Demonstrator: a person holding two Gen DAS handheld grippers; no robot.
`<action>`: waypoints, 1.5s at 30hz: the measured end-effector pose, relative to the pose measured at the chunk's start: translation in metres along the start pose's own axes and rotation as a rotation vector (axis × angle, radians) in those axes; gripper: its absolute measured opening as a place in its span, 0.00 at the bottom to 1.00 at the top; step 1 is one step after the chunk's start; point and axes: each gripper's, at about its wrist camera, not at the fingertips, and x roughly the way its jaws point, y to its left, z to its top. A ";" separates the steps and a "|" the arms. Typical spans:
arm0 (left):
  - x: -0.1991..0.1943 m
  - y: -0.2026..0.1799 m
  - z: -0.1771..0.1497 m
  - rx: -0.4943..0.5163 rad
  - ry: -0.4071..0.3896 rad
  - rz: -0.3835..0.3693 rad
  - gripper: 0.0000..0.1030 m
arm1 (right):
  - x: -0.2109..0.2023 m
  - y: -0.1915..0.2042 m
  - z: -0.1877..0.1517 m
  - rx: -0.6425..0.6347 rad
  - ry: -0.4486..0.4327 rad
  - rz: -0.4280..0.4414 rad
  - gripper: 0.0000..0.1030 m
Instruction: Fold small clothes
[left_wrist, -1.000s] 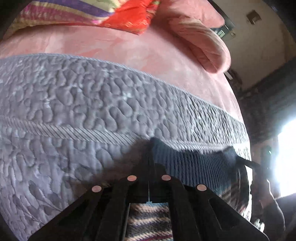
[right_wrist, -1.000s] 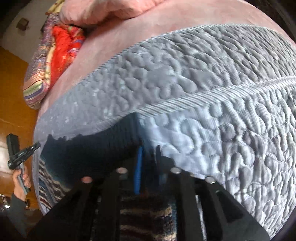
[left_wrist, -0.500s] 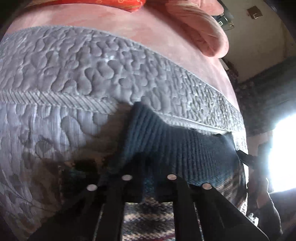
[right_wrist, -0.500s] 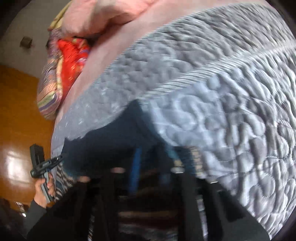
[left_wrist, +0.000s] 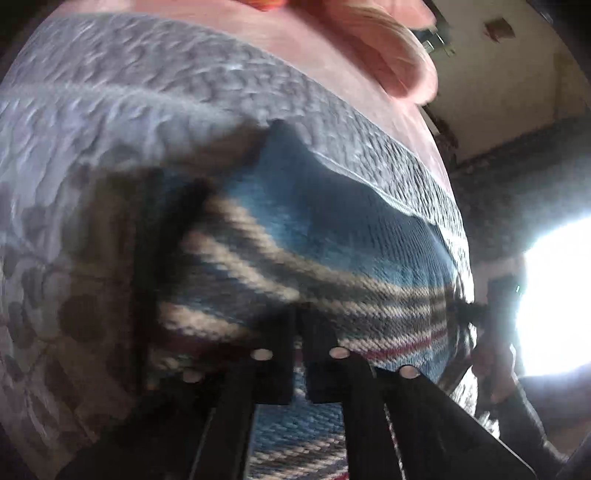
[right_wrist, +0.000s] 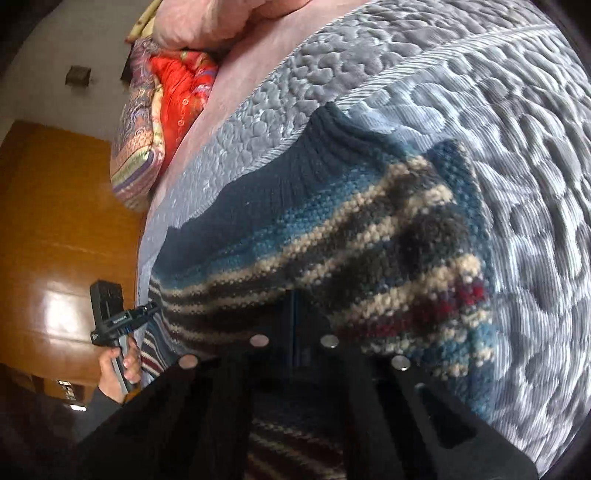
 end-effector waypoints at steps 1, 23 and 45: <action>-0.007 -0.005 -0.002 0.007 -0.009 0.001 0.05 | -0.006 0.009 -0.004 -0.015 -0.005 0.001 0.07; -0.037 0.013 -0.104 0.028 0.036 -0.067 0.19 | -0.055 0.003 -0.131 -0.105 0.023 -0.278 0.09; -0.074 0.092 0.005 -0.166 0.127 -0.114 0.75 | 0.165 0.315 -0.305 -1.240 -0.002 -0.608 0.82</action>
